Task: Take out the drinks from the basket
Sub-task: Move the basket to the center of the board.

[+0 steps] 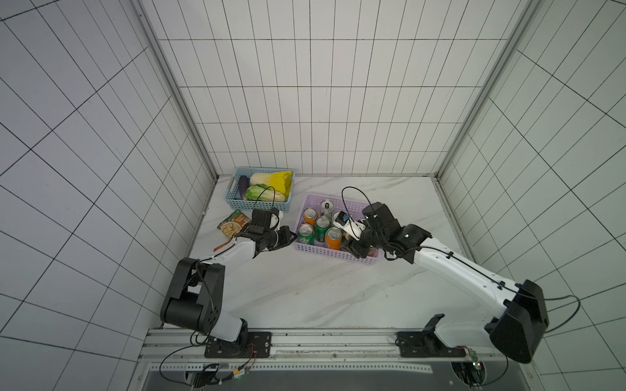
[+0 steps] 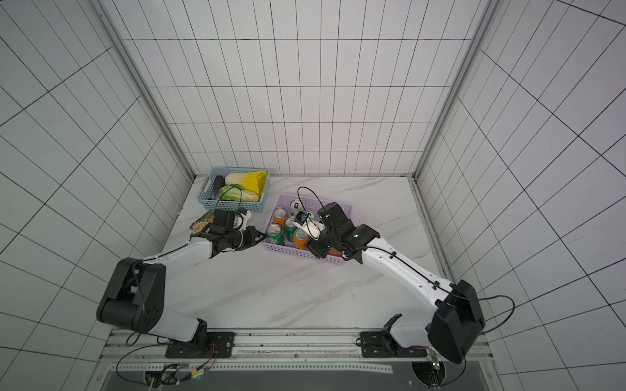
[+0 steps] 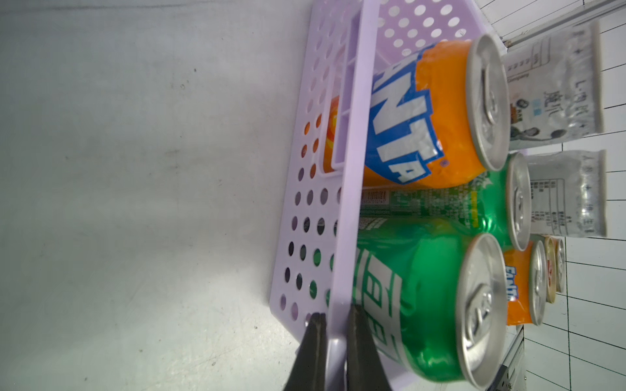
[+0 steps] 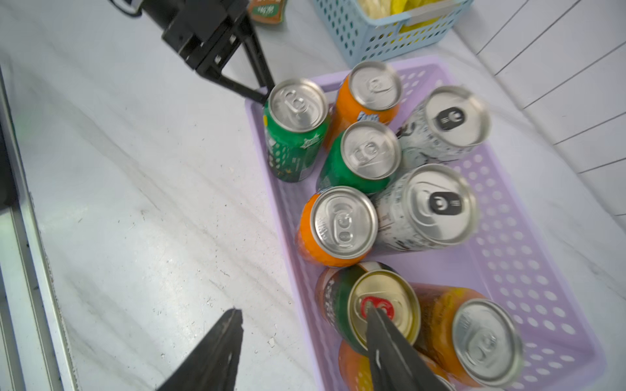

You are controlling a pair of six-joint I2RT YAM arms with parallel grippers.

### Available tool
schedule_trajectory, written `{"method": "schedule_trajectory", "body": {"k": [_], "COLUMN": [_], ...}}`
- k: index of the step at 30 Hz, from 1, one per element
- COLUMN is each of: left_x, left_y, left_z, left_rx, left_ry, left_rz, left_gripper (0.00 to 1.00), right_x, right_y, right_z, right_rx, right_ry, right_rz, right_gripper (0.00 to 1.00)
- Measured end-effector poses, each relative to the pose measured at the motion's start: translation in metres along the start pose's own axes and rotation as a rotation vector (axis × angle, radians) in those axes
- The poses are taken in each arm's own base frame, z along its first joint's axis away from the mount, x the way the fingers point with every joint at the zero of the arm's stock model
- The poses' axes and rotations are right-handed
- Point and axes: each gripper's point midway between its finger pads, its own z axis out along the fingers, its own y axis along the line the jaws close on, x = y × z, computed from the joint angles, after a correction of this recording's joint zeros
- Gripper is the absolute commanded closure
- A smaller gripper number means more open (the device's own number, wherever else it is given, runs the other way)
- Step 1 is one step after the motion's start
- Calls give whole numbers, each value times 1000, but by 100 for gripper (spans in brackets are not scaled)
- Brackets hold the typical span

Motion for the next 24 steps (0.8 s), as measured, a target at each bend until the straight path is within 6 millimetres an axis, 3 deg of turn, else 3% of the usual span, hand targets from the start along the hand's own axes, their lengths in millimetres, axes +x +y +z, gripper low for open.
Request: {"method": "schedule_trajectory", "body": {"k": [5, 14, 19, 24], "left_x": [15, 31, 38, 36], "left_y": [-9, -17, -22, -29], "left_z": [0, -1, -9, -26], "left_rx": [-2, 2, 7, 2], "left_ry": [12, 25, 34, -1], "left_rz": [16, 3, 7, 23], "left_gripper": [91, 87, 72, 57], "right_x": [-2, 37, 56, 59], "right_y": [-37, -89, -102, -109], "right_z": [-39, -88, -97, -105], "right_rx": [119, 308, 357, 382], "right_ry": [-94, -169, -178, -199], "right_rz": [179, 491, 609, 653], "right_gripper": [34, 19, 12, 6]}}
